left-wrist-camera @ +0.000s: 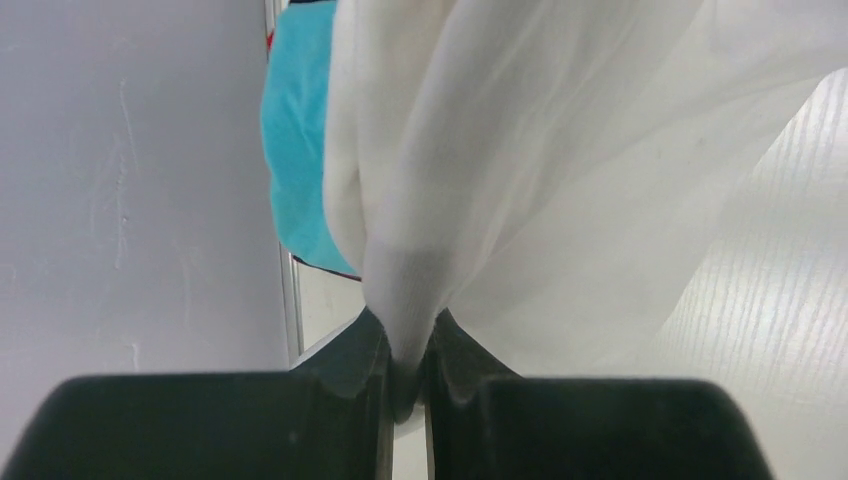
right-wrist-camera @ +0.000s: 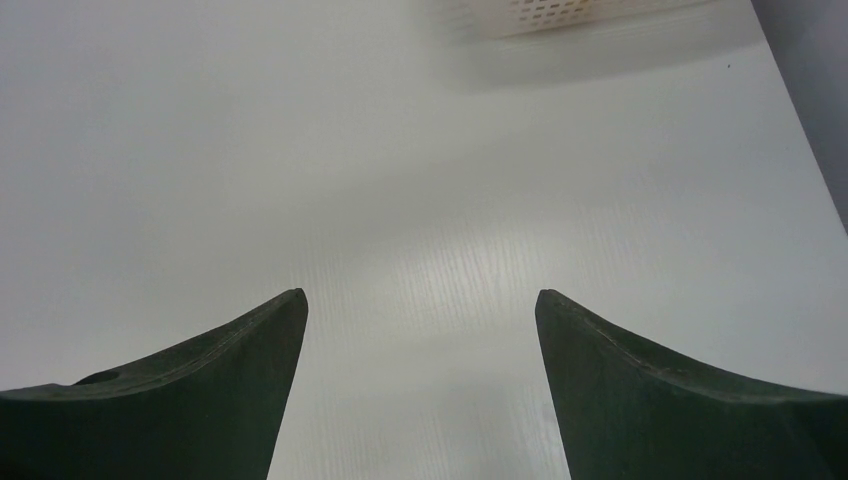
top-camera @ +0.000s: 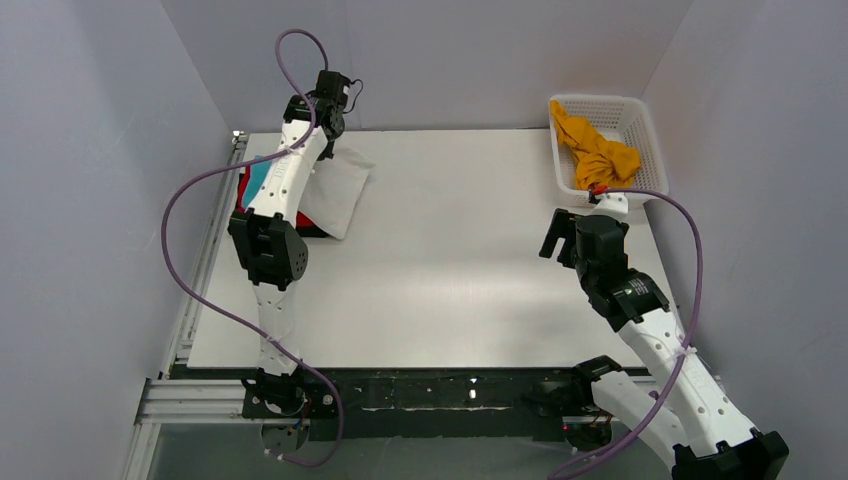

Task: Fold and stack the t-shirts
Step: Put the neatly folded tshirt into the corner of the board with the left arm

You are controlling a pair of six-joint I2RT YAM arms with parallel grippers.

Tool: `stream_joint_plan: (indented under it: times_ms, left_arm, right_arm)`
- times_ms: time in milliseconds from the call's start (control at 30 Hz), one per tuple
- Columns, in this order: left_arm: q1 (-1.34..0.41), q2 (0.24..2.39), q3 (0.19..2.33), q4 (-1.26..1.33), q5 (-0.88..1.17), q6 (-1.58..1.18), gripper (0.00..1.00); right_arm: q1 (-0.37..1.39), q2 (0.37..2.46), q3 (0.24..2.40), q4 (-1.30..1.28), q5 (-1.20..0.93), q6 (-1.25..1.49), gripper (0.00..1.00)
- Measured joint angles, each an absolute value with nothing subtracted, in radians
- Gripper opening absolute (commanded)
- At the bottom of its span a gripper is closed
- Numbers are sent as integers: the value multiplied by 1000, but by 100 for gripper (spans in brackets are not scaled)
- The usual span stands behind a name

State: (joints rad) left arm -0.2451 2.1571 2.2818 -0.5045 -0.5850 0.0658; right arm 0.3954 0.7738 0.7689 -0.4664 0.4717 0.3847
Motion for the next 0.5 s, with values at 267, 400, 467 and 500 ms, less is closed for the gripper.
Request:
stream_joint_plan:
  times_ms: [267, 400, 467, 500]
  left_arm:
    - [-208, 2157, 2408, -514, -541, 93, 0]
    - [-177, 2157, 2427, -515, -525, 101, 0]
    - [-157, 2157, 2438, -514, -519, 104, 0]
    - [-147, 2157, 2440, -514, -515, 104, 0]
  right_arm:
    - [393, 788, 768, -469, 503, 384, 92]
    - [393, 814, 768, -472, 511, 384, 92]
    - [393, 820, 768, -473, 515, 385, 92]
    - [393, 821, 768, -473, 517, 385, 92]
